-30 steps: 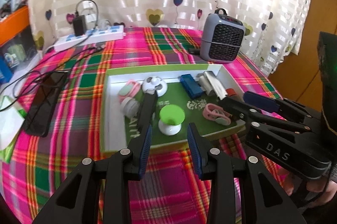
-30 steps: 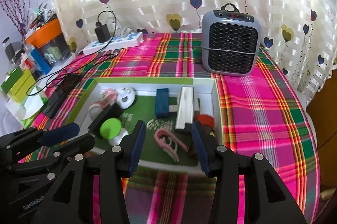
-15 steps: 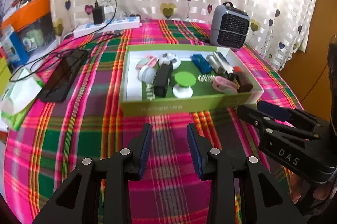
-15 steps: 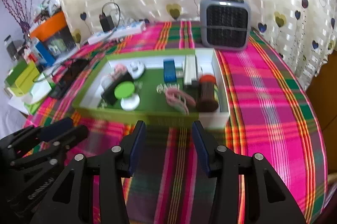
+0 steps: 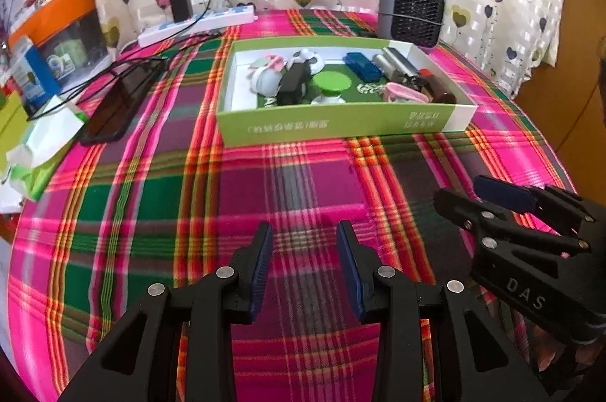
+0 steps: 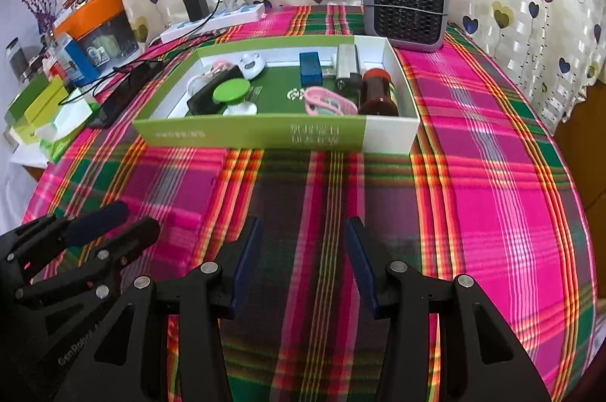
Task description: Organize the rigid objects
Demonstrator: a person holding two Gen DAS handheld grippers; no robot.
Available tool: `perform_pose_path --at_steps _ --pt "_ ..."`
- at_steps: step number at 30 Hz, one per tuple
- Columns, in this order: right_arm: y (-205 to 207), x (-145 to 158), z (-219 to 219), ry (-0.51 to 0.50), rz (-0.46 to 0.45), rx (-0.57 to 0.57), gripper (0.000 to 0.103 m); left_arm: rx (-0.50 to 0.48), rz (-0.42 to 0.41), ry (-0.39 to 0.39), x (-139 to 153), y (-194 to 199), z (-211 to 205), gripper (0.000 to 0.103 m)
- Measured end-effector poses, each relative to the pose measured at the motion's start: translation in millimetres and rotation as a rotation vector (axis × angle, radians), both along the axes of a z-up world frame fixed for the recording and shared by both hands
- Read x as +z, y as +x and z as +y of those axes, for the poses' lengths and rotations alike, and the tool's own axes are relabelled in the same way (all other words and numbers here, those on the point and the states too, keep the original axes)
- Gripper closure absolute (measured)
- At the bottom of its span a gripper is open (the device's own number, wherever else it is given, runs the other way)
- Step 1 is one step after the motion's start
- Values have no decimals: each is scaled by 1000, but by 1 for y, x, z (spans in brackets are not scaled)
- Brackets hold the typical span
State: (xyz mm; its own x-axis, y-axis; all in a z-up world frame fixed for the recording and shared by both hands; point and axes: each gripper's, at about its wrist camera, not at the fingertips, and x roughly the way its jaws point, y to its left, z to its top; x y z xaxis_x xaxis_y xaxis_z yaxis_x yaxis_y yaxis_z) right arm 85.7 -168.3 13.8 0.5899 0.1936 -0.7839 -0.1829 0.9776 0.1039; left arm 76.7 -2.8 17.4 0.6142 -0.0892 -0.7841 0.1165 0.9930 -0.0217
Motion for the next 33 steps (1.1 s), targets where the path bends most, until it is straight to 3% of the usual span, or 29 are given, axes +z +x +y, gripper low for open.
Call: perform_pose_path --at_steps 7,24,29,33 --pt "-9 -5 1 -19 7 7 56 9 27 8 -7 -2 -2 69" --pt "-19 -8 2 -79 -24 -13 54 48 6 37 -9 -6 -9 66" --pt "-20 -9 -2 -89 -20 -43 42 58 2 39 -9 -7 -10 66" --pt "-21 -9 -3 -89 -19 -48 42 58 2 40 -9 -7 -10 66"
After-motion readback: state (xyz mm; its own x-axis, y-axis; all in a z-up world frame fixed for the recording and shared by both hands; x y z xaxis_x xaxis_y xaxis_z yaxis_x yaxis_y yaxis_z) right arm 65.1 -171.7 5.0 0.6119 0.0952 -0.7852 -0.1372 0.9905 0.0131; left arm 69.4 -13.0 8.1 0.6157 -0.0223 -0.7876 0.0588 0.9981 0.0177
